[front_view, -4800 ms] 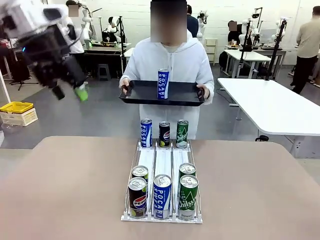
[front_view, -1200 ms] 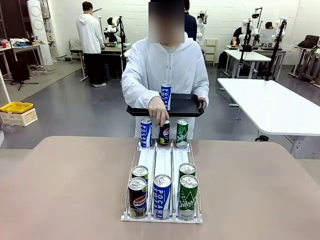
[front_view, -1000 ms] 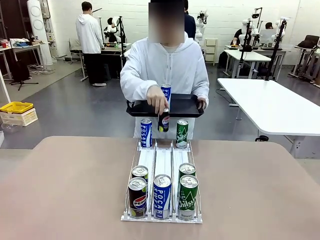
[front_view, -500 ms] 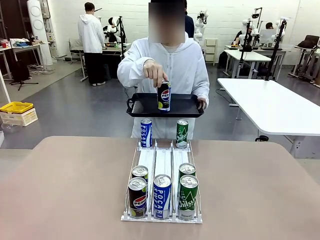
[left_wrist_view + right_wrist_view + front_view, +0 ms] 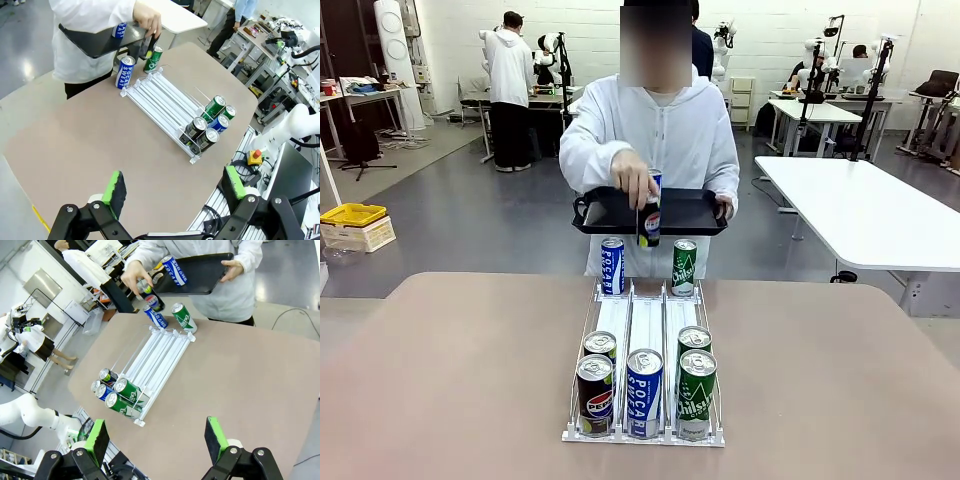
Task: Retrieve and hand over the desired beverage to the person.
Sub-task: Pick up another can of the same type that the person held from the Automatic Can Dispenser.
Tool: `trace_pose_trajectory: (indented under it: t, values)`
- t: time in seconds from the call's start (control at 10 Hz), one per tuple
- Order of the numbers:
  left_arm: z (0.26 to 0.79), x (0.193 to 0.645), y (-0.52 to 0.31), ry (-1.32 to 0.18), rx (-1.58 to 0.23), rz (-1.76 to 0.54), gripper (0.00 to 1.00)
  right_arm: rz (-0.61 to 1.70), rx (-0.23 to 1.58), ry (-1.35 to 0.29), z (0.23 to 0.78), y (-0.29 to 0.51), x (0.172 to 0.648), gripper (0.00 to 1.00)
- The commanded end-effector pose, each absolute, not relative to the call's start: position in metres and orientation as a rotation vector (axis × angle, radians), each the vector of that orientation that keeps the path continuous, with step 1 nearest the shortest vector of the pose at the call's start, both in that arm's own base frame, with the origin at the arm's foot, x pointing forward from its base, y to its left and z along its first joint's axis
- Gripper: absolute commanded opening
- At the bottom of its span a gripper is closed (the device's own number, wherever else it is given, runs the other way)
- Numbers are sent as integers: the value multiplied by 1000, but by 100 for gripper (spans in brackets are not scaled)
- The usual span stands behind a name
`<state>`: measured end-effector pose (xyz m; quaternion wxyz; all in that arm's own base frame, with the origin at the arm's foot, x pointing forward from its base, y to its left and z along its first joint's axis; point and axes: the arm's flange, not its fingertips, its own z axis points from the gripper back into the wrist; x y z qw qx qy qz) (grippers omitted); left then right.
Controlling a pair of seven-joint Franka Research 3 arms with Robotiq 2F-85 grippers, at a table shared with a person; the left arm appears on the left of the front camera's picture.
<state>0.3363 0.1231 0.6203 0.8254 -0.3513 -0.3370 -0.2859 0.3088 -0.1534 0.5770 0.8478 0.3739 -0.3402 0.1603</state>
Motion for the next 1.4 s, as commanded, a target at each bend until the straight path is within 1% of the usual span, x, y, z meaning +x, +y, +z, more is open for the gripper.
trace_pose_trajectory:
  t: [0.0, 1.3]
  values:
    - [619, 337, 124, -742, -762, -630, 100, 349, 819, -745, 577, -153, 312, 100]
    - [619, 337, 124, -742, -762, -630, 100, 349, 819, -745, 577, -153, 312, 100]
